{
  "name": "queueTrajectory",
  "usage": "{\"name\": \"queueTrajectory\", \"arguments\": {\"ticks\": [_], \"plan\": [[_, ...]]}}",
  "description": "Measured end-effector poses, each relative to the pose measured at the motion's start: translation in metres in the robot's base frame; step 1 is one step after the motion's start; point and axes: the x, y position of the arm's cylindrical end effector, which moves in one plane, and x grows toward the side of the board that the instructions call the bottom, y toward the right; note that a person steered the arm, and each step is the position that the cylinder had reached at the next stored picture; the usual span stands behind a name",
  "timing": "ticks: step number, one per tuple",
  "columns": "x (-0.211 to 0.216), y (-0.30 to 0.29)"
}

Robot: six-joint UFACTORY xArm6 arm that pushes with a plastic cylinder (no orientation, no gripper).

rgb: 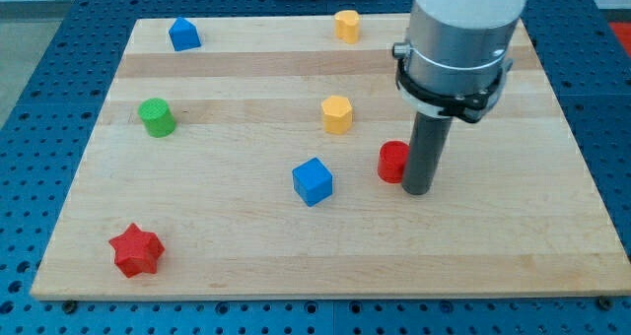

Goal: Place the red circle diagonally on the top right side of the blue cube

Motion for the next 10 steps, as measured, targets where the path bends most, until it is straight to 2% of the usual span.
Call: {"name": "queueTrajectory", "arguments": {"ticks": [1,4,7,8,9,10], "plan": [[-0.015,0.035],[-0.197,0.141],[-0.267,0.19],[-0.287,0.189],[-0.3,0.158],[-0.3,0.157]]}}
